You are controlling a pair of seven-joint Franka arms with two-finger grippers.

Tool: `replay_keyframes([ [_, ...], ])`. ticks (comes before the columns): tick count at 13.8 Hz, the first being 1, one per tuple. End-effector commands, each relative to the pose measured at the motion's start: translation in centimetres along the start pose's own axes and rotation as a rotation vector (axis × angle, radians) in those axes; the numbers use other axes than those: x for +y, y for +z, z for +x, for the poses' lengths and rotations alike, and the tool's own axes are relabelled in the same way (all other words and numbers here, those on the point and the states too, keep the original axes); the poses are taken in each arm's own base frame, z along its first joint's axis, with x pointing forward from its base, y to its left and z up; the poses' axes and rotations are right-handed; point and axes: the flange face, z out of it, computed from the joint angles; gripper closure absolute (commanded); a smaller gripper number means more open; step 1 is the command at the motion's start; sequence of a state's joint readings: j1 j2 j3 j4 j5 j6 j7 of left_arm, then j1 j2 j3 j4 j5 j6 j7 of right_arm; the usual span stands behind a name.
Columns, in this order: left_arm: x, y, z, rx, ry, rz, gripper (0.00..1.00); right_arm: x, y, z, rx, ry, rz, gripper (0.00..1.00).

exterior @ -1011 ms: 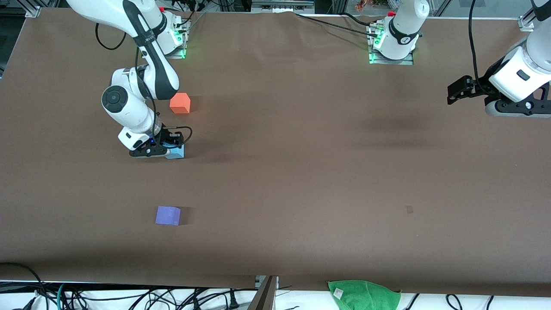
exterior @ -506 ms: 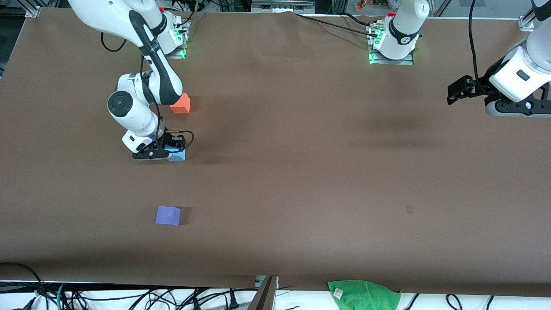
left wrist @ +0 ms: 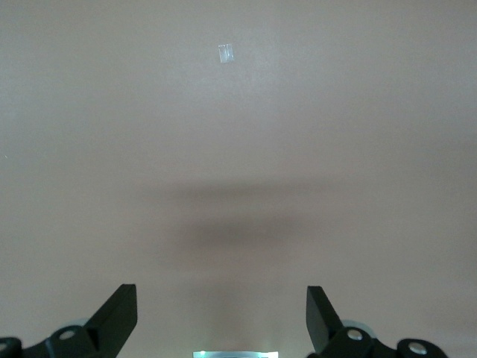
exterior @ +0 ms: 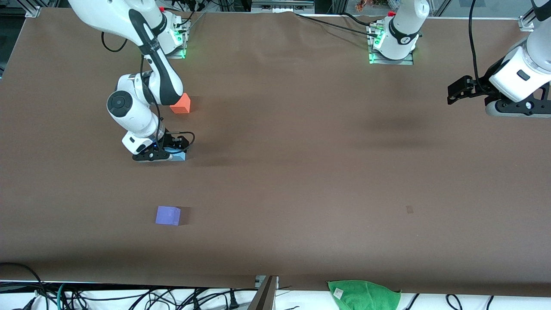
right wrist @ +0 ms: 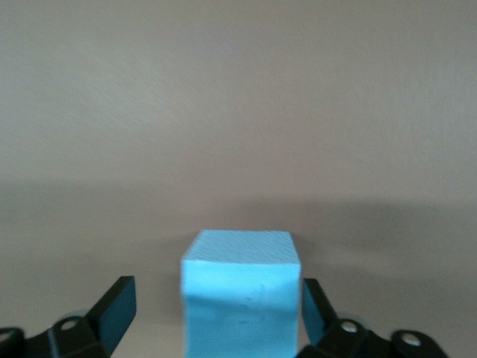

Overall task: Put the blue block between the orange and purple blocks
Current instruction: 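Open the right gripper to release the light blue cube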

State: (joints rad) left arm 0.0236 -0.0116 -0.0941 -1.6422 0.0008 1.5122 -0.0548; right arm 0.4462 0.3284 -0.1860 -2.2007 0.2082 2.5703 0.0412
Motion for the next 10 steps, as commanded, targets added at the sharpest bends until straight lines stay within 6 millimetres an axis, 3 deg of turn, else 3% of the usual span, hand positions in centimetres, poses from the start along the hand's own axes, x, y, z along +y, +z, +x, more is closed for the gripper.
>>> replay_keyframes([
  [1, -0.1, -0.7, -0.4, -0.001, 0.01, -0.021, 0.0, -1.1, -6.7, 2.1, -0.023, 0.001, 0.061, 0.0],
  [6, -0.1, -0.7, -0.4, -0.001, 0.01, -0.021, 0.0, -0.6, -19.9, 4.1, -0.057, 0.002, 0.103, 0.0],
  [10, -0.1, -0.7, -0.4, -0.001, 0.01, -0.021, 0.0, 1.3, -28.1, 2.4, -0.024, -0.054, 0.036, 0.0],
])
